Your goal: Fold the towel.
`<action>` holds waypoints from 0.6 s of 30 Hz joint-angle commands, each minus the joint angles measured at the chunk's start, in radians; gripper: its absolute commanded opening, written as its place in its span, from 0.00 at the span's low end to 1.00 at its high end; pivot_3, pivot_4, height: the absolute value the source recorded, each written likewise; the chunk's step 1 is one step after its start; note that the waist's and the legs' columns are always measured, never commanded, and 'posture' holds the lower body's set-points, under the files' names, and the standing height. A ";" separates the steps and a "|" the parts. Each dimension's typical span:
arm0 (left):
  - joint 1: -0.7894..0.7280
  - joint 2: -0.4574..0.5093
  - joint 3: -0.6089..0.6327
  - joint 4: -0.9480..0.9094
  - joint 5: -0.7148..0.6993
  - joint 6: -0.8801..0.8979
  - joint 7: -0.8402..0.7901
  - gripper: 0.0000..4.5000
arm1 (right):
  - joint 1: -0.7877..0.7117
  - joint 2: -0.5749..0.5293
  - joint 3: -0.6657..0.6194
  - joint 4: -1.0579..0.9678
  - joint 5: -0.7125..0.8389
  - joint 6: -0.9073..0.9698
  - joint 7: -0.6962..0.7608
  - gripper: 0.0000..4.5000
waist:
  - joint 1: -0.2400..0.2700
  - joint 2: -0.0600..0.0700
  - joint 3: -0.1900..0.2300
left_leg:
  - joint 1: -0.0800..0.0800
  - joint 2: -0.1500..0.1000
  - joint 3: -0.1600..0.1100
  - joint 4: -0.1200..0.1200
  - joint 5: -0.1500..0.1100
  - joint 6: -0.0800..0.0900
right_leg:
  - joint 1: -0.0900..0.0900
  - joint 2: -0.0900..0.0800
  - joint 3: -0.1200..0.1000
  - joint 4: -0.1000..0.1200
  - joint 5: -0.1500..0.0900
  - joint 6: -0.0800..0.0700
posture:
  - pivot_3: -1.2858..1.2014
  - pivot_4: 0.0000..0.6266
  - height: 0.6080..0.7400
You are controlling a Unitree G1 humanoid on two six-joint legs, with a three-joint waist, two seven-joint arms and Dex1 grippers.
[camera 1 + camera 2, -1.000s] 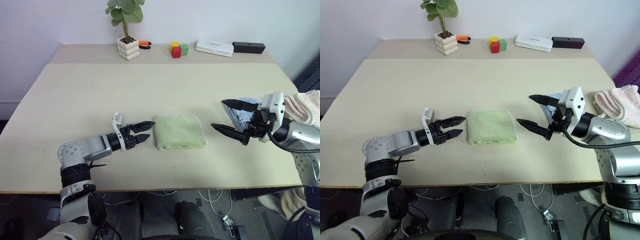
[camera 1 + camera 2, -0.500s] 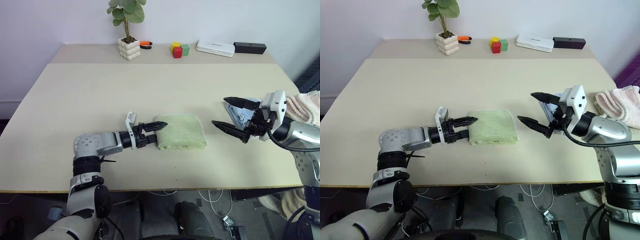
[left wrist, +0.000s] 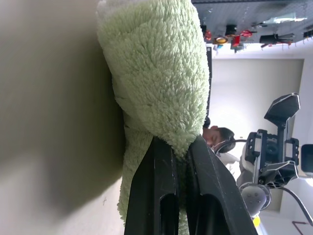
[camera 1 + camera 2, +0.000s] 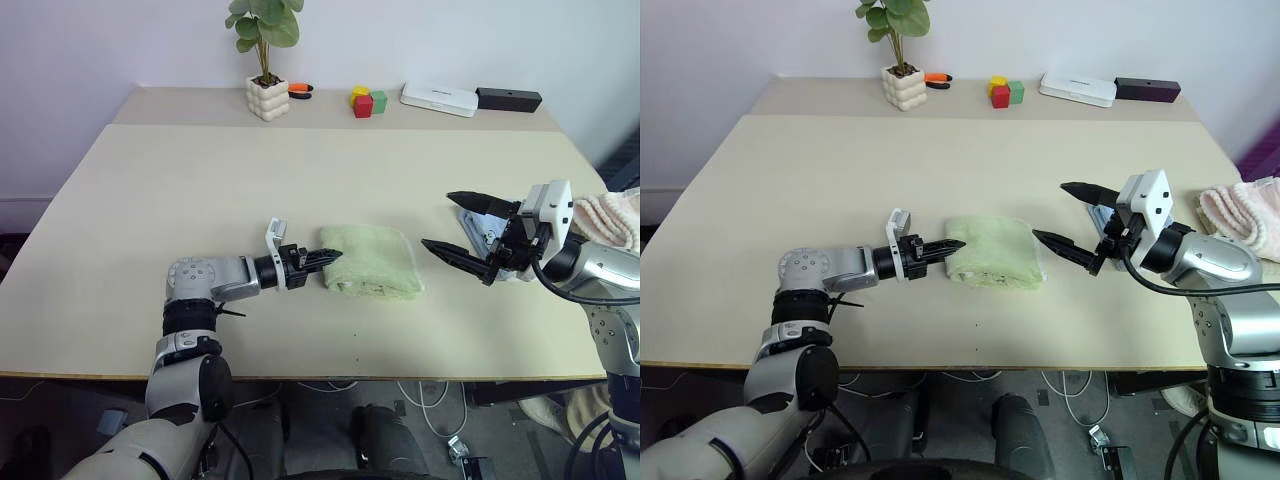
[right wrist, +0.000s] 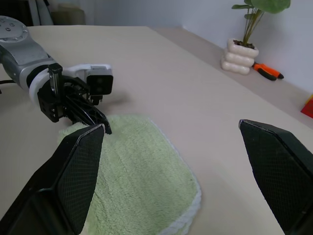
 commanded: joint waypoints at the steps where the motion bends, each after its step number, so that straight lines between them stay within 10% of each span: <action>1: -0.001 -0.012 0.005 -0.010 0.015 -0.014 -0.001 0.02 | -0.004 -0.002 -0.010 -0.018 -0.002 -0.010 -0.003 1.00 | 0.000 0.000 0.000 | 0.000 0.000 0.000 0.000 0.000 0.000 | 0.000 0.000 0.000 0.000 0.000 0.000 | 0.52 0.24 1.00; 18: 0.114 0.106 0.217 -0.171 0.043 -0.497 0.040 0.02 | -0.089 0.012 0.045 0.058 -0.027 -0.032 0.024 1.00 | -0.029 -0.001 0.000 | 0.000 0.001 0.001 -0.005 0.000 0.000 | -0.003 0.001 0.000 0.000 0.000 0.000 | 0.52 0.24 1.00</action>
